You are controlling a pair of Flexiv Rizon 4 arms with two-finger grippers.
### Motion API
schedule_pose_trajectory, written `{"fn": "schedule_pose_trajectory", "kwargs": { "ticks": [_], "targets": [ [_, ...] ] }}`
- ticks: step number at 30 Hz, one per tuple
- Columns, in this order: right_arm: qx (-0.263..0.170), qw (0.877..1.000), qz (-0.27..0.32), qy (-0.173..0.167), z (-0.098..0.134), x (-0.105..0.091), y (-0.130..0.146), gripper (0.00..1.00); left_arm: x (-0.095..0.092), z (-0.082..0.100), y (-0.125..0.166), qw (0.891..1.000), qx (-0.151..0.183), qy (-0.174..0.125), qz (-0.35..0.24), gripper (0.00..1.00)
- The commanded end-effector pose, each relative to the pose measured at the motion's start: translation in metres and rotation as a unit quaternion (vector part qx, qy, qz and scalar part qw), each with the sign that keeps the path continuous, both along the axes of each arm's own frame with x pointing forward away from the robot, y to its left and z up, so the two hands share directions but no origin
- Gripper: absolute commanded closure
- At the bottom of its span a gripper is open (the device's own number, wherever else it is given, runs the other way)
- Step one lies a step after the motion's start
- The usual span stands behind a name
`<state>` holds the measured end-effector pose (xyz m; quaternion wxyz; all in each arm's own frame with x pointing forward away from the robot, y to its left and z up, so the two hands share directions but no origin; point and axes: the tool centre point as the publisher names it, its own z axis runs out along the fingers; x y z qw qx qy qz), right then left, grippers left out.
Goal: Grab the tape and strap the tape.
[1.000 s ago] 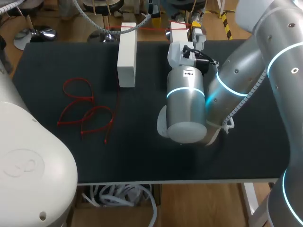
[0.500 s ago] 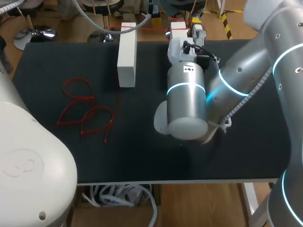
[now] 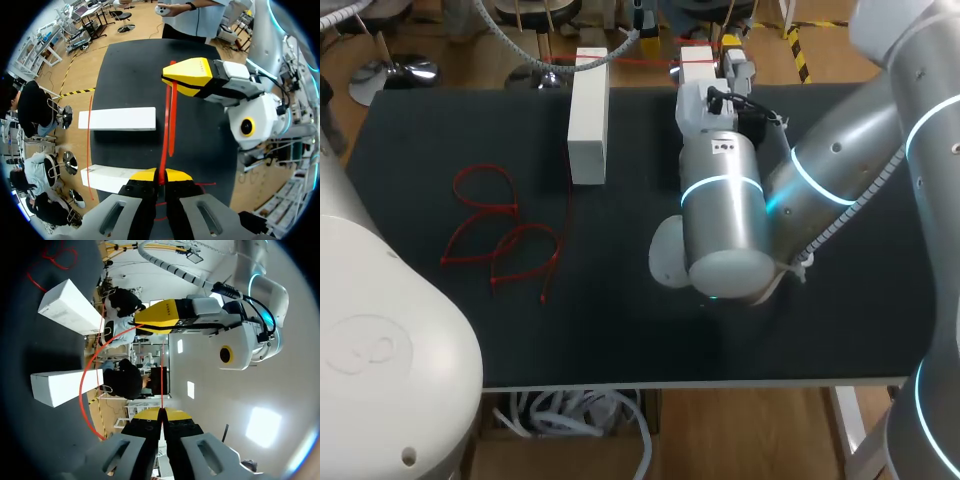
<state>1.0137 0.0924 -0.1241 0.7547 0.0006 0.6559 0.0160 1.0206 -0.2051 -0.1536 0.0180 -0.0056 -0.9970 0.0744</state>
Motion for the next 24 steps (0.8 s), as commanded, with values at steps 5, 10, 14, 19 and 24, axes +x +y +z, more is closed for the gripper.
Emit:
{"fn": "schedule_pose_trajectory", "kwargs": {
  "ticks": [5, 10, 14, 19, 24],
  "targets": [
    [-0.009, 1.0, -0.003, 0.009, 0.006, 0.003, 0.0, 1.0, 0.001, 0.001, -0.001, 1.0, 0.002, 0.001, 0.0, 1.0],
    [-0.006, 1.0, -0.01, 0.009, 0.005, 0.007, 0.004, 1.0, 0.001, 0.001, -0.001, 1.0, 0.002, 0.001, 0.0, 1.0],
    [-0.003, 1.0, -0.013, 0.009, 0.005, 0.008, 0.008, 1.0, 0.001, 0.001, -0.001, 1.0, 0.002, 0.001, 0.0, 1.0],
    [-0.006, 1.0, -0.012, 0.008, 0.001, 0.005, 0.013, 1.0, 0.001, 0.001, -0.001, 1.0, 0.002, 0.001, 0.0, 1.0],
    [-0.014, 1.0, -0.011, 0.006, -0.003, 0.004, 0.015, 1.0, 0.001, 0.001, -0.001, 1.0, 0.002, 0.001, 0.0, 1.0]
  ]
}}
